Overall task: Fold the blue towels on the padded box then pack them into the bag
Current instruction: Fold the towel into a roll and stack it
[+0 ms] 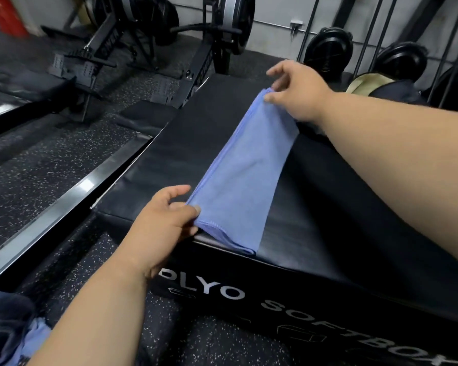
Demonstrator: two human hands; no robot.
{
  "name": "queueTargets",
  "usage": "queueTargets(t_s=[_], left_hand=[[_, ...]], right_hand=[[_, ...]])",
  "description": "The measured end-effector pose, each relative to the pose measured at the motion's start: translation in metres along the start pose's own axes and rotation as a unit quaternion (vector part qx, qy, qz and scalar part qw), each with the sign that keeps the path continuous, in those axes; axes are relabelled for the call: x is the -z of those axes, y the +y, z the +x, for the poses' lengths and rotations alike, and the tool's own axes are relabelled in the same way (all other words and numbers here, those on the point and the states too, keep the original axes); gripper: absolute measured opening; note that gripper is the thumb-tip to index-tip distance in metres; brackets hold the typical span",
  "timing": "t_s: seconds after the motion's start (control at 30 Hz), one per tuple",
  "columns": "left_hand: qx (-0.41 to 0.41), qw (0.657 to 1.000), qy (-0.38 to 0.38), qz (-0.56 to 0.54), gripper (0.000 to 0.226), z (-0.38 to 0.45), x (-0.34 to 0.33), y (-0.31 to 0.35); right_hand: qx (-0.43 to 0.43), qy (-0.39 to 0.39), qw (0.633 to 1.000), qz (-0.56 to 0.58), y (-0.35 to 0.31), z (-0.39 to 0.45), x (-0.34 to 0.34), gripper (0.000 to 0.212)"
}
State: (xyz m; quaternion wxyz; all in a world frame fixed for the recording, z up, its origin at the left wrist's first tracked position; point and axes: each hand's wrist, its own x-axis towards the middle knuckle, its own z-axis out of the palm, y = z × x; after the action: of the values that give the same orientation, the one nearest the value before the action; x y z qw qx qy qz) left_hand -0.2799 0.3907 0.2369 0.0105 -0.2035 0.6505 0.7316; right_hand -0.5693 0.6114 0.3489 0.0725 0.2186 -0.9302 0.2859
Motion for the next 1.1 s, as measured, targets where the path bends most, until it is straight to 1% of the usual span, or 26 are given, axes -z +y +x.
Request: queueTargets(t_s=[0.03,0.1,0.17,0.23,0.3,0.37,0.4,0.47,0.53,0.6,0.7,0.8,0.83,0.87,0.93,1.0,1.03,1.1], left_hand=[[0.002,0.999,0.037,0.022,0.044,0.004,0.001,-0.003],[-0.001,0.995,0.071,0.067,0.049,0.009,0.004,-0.005],[-0.018,0.988,0.083,0.127,0.048,0.01,0.004,-0.004],[-0.033,0.98,0.099,0.168,0.041,0.009,0.002,-0.001],[-0.045,0.974,0.104,0.195,0.033,0.006,0.0,0.0],[-0.059,0.971,0.1,0.211,0.034,0.005,0.0,-0.002],[-0.064,0.97,0.096,0.213,0.037,0.004,0.0,-0.003],[-0.066,0.971,0.083,0.213,0.043,0.004,0.002,-0.005],[-0.065,0.971,0.076,0.215,0.045,0.003,0.003,-0.005],[-0.07,0.971,0.076,0.217,0.039,0.001,0.002,-0.007],[-0.092,0.962,0.098,0.239,0.022,-0.003,0.003,-0.011],[-0.096,0.958,0.119,0.244,0.024,-0.008,0.004,-0.014],[-0.093,0.958,0.123,0.241,0.025,-0.01,0.005,-0.014],[-0.091,0.958,0.125,0.242,0.027,-0.011,0.005,-0.015],[-0.09,0.954,0.131,0.254,0.032,-0.014,0.006,-0.014],[-0.094,0.951,0.131,0.263,0.036,-0.015,0.005,-0.015],[-0.102,0.947,0.131,0.275,0.037,-0.015,0.005,-0.015],[-0.135,0.929,0.128,0.319,0.035,-0.014,0.005,-0.018]], right_hand=[[0.007,-0.016,0.999,-0.036,-0.006,0.006,-0.008,0.053],[0.018,-0.062,0.995,-0.081,-0.012,0.003,-0.029,0.055],[0.032,-0.111,0.99,-0.077,-0.011,-0.02,-0.053,0.047],[0.048,-0.139,0.986,-0.074,-0.005,-0.054,-0.074,0.048],[0.044,-0.148,0.987,-0.054,0.003,-0.095,-0.089,0.066],[0.041,-0.165,0.984,-0.053,0.01,-0.136,-0.096,0.086],[0.048,-0.175,0.981,-0.071,0.011,-0.154,-0.098,0.09],[0.079,-0.183,0.974,-0.11,0.009,-0.182,-0.1,0.088],[0.107,-0.191,0.969,-0.118,0.0,-0.204,-0.097,0.079],[0.129,-0.212,0.961,-0.126,-0.005,-0.222,-0.094,0.074],[0.154,-0.241,0.947,-0.147,-0.011,-0.243,-0.088,0.072],[0.174,-0.272,0.933,-0.158,-0.017,-0.261,-0.081,0.07],[0.174,-0.273,0.935,-0.147,-0.019,-0.264,-0.078,0.068],[0.174,-0.257,0.942,-0.127,-0.022,-0.265,-0.076,0.064],[0.174,-0.187,0.964,-0.077,-0.028,-0.254,-0.073,0.055],[0.156,-0.131,0.977,-0.06,-0.034,-0.23,-0.077,0.05],[0.148,-0.117,0.98,-0.07,-0.039,-0.215,-0.081,0.051],[0.119,-0.137,0.979,-0.097,-0.048,-0.186,-0.092,0.057]])
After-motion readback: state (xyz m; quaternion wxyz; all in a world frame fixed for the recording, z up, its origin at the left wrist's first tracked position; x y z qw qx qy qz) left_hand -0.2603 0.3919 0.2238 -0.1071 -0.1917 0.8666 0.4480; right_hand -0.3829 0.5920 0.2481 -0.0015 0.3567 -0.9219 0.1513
